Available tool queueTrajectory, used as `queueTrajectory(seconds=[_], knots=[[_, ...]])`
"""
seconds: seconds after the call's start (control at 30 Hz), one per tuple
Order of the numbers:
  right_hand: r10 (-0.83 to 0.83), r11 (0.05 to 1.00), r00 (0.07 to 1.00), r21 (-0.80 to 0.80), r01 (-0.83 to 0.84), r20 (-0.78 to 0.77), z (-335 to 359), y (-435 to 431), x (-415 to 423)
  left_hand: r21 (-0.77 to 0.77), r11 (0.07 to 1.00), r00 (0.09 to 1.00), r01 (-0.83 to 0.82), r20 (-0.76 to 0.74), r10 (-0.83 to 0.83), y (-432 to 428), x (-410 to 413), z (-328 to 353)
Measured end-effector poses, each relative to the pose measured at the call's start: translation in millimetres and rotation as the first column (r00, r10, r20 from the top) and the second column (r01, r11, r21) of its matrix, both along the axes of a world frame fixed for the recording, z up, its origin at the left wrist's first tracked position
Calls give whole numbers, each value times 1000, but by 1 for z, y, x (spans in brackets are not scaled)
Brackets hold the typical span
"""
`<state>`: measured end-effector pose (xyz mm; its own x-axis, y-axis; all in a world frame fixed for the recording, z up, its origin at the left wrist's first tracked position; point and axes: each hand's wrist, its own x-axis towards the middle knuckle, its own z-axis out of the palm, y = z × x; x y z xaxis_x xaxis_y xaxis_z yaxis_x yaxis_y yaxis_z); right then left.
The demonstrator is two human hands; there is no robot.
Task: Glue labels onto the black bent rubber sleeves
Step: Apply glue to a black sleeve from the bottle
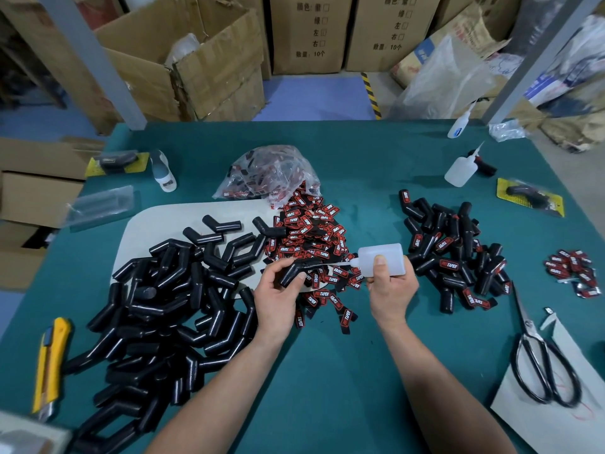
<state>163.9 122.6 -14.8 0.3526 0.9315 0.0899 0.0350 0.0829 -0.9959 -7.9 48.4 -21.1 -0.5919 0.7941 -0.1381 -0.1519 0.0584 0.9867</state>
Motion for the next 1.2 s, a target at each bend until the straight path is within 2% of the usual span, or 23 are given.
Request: queueTrajectory(seconds=[0.23, 0.4, 0.8, 1.2], knots=[[10, 1000, 999, 25, -11, 34, 1, -1, -1, 2, 1000, 1000, 9, 10, -9, 2, 0, -2], [-4, 1000, 1000, 0, 4, -23, -1, 3, 1, 22, 1000, 1000, -8, 21, 8, 3, 1, -3], [1, 1000, 1000, 1, -1, -24, -2, 2, 1, 21, 1000, 1000, -7, 12, 6, 3, 0, -5], [-21, 999, 999, 47, 20, 24, 4, 2, 3, 13, 1000, 1000, -18, 20, 17, 3, 1, -3]])
